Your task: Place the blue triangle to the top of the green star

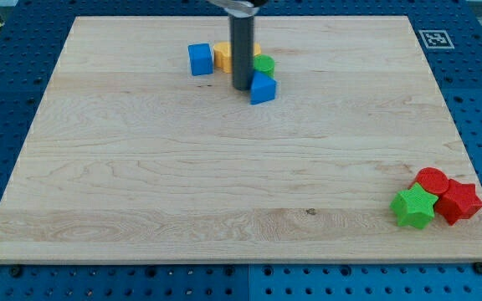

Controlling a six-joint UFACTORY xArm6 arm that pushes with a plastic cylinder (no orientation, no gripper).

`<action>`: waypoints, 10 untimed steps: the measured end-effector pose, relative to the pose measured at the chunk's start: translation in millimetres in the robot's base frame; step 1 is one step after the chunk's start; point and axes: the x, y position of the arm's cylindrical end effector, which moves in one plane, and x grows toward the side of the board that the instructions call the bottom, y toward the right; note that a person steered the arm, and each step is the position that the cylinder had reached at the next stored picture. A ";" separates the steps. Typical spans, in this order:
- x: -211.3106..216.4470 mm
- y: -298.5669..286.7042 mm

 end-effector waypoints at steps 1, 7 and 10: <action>15.2 41.8; 140.2 153.2; 154.5 160.2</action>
